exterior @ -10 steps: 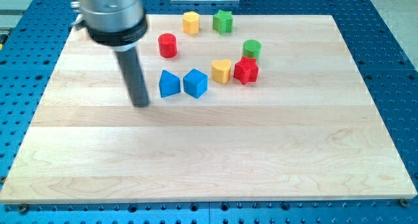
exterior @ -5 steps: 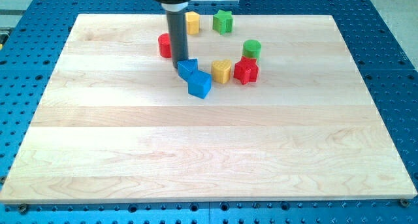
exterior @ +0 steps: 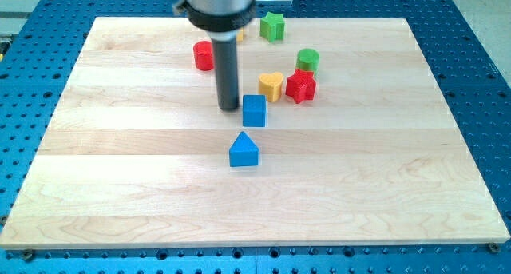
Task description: Place the blue blocks diagonally to each other
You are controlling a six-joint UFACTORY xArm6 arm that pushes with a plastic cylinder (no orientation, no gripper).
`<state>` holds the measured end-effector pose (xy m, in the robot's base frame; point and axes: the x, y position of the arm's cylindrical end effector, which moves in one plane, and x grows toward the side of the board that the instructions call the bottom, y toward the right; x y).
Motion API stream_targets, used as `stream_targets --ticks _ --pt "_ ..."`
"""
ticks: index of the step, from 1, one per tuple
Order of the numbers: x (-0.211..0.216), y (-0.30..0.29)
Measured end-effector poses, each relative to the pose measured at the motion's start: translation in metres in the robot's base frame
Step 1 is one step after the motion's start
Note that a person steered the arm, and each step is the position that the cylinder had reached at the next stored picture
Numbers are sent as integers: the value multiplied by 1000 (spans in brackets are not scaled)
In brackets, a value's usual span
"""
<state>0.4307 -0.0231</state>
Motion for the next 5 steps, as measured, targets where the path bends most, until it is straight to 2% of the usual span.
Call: stream_targets --ticks 1,2,4,5 --pt "38 6" --pt "-15 7" --pt "-18 48" --pt "23 66"
